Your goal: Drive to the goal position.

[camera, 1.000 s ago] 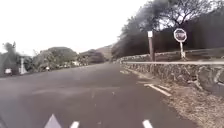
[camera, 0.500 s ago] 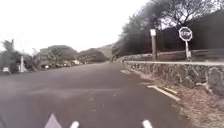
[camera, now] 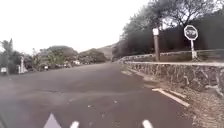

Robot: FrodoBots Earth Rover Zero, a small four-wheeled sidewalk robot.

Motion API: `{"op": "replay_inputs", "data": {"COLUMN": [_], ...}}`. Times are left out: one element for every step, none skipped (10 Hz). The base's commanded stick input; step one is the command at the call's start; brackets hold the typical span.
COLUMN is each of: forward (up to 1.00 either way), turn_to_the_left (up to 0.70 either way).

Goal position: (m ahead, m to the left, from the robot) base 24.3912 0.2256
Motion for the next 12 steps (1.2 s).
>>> {"op": "replay_inputs", "data": {"forward": [0.50, 0.50, 0.50, 0.50, 0.50, 0.50, 0.50, 0.50, 0.50, 0.50, 0.50, 0.50], "turn_to_the_left": [0.00, 0.00, 0.00, 0.00, 0.00, 0.00, 0.00, 0.00, 0.00, 0.00, 0.00, 0.00]}}
